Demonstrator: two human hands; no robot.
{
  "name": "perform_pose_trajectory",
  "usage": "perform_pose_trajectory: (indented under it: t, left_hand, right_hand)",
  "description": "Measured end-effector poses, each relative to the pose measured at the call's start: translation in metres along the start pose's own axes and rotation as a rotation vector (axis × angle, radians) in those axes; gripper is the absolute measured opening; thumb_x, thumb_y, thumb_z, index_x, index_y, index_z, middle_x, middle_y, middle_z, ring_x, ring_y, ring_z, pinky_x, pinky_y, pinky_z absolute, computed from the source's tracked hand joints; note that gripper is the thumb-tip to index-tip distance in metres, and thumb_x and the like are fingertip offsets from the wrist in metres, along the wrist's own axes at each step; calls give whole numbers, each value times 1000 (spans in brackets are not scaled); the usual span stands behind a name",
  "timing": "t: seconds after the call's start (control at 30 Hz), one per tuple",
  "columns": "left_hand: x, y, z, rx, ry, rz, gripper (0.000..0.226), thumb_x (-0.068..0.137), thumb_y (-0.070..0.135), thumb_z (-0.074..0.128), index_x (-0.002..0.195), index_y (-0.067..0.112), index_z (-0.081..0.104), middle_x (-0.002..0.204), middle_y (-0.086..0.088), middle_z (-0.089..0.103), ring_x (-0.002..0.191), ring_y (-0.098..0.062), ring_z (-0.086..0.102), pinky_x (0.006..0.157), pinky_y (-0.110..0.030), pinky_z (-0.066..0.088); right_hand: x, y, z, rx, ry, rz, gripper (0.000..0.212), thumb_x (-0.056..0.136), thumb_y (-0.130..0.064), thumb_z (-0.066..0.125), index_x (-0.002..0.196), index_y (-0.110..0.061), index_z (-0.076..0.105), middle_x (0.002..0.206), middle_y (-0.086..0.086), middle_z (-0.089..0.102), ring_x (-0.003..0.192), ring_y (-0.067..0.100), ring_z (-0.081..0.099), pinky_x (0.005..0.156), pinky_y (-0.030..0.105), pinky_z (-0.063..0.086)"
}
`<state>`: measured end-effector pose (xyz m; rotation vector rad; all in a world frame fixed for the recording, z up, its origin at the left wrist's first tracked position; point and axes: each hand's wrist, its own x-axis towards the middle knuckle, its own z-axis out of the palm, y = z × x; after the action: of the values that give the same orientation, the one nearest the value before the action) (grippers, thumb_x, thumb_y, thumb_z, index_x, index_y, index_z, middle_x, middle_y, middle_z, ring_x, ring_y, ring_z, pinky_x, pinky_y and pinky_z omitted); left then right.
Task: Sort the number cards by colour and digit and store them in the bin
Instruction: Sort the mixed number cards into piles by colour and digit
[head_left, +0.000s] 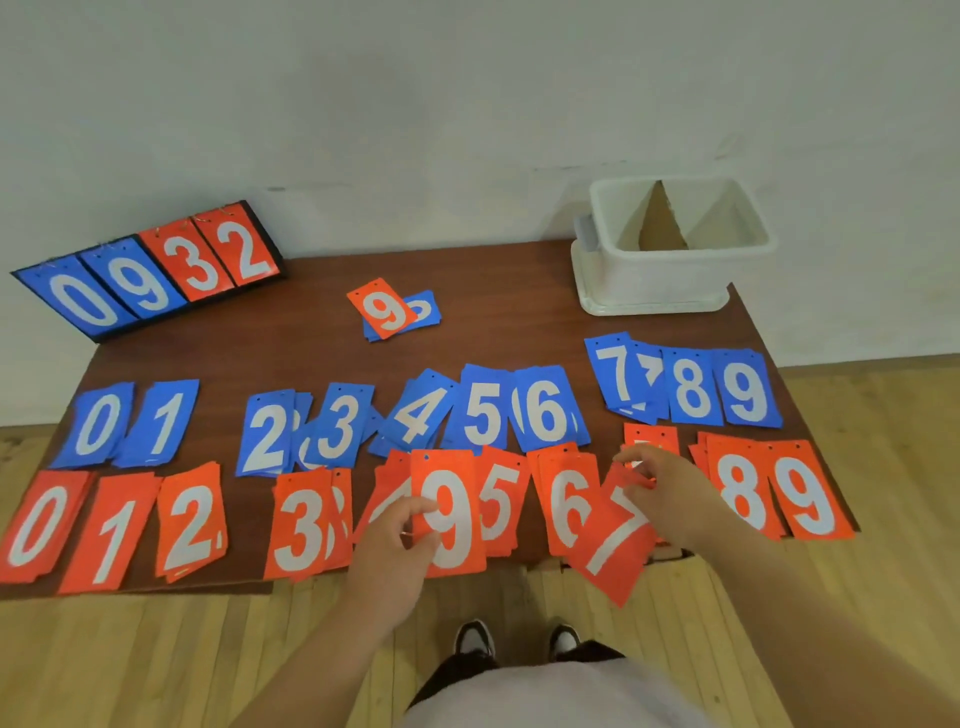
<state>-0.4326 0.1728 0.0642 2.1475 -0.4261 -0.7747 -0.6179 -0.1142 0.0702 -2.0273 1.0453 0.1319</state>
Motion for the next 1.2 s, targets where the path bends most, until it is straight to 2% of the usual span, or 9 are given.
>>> perform_pose_trajectory:
  t: [0.33,0.43,0.5,0.6,0.7,0.83,1.03,1.1,1.2]
  left_hand:
    - [15,27,41,11,-51,-26,31,95,18,68,118,38,63,122,19,59,114,-6,56,76,-8,45]
    - [22,51,70,19,-48,-26,31,96,19,67,117,41,61,120,21,59,112,-3,57,74,-8,46]
    - [24,71,95,10,-42,-19,30,96,18,67,114,42,62,117,21,60,110,-2,58,76,-10,46]
    - [24,106,150,-17,-94,-7,31,94,14,67,111,39,64,109,19,64,101,0,60,75,-10,47]
    - [27,140,220,-45,-191,46,36,89,4,69,103,37,67,97,11,71,86,-5,64,74,-13,48]
    - [27,186,305,-30,-334,118,38,88,2,70,102,36,65,85,10,66,70,-2,55,65,-12,42]
    - [41,209,341,394,-281,268,31,95,28,64,125,35,58,118,16,57,104,-6,58,88,-26,50]
    - [47,206,331,517,-223,265,35,96,32,64,129,31,56,123,13,56,113,-10,56,93,-32,51]
    - [53,196,314,612,-160,210,38,94,32,65,132,28,56,131,6,57,119,-16,55,95,-37,51]
  right_hand:
    - [70,31,-62,-244,-110,12,36,97,-23,63,130,-38,57,129,-5,64,83,12,70,64,28,62]
    - [82,37,-75,-272,-28,-28,54,92,-27,70,142,-33,50,141,-3,56,106,18,65,79,29,57]
    - [80,40,-87,-146,18,-57,48,91,-28,71,135,-33,52,136,-6,57,112,18,62,80,26,49]
    - [61,56,-101,180,-88,32,28,92,-29,71,115,-37,57,114,-16,65,87,13,69,63,18,51]
    - [39,93,-111,498,-194,123,20,91,-12,69,107,-24,66,99,1,74,74,17,69,69,29,54]
    - [24,160,-140,565,-73,199,22,88,-3,71,100,-20,69,81,8,69,65,17,57,62,33,46]
    - [27,240,-179,289,135,270,23,85,-7,66,92,-28,66,80,-9,68,73,13,62,63,25,49]
    - [30,248,-179,187,83,260,21,90,-11,60,102,-28,63,83,-10,65,74,12,61,59,23,46]
    - [36,255,-169,-36,2,197,37,94,-19,58,130,-27,57,113,-1,63,97,20,62,73,26,47]
